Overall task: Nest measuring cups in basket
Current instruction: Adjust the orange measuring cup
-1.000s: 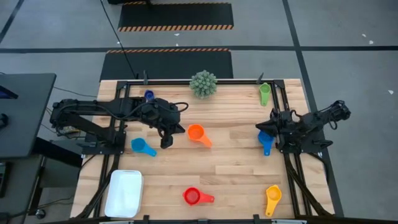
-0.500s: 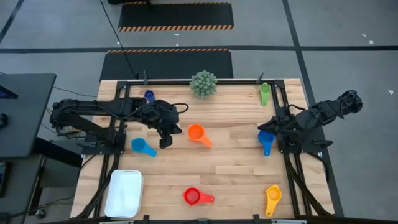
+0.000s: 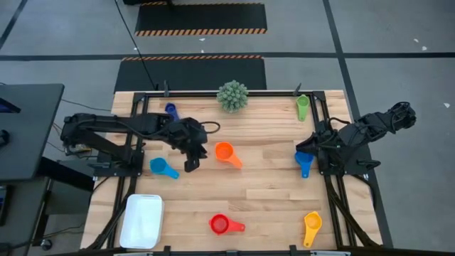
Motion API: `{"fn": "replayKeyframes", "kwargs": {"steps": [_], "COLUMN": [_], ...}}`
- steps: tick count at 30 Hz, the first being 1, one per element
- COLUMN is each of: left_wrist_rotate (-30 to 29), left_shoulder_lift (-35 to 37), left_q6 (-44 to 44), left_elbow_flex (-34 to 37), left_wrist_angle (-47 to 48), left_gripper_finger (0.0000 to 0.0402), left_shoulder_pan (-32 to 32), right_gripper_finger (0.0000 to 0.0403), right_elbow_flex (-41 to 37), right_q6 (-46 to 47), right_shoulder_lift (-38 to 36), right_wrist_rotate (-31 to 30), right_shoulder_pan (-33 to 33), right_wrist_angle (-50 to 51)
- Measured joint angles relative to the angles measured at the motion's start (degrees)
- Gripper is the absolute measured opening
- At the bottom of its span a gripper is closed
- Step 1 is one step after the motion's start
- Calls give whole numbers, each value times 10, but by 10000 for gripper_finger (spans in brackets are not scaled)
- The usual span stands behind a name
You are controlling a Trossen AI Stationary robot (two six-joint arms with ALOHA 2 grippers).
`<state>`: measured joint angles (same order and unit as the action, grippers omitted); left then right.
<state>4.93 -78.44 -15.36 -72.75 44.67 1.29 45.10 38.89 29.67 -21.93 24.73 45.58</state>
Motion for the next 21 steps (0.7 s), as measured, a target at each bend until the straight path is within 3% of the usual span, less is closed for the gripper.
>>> {"fn": "replayKeyframes", "kwargs": {"steps": [4, 11, 21], "left_wrist_rotate": [-1, -79, -93], "left_shoulder_lift": [-41, -142, -251], "left_q6": [80, 220, 255], "left_elbow_flex": [0, 0, 0], "left_wrist_angle": [-22, -47, -130], "left_gripper_finger": [124, 128, 128], "left_shoulder_pan": [9, 27, 28], "right_gripper_finger": [81, 81, 81], "right_elbow_flex": [0, 0, 0], "right_q6": [-4, -17, -31], "right_shoulder_lift": [0, 4, 4], "right_wrist_rotate": [-10, -11, -10], "right_shoulder_pan": [0, -1, -1], "right_wrist_angle": [4, 1, -1]}}
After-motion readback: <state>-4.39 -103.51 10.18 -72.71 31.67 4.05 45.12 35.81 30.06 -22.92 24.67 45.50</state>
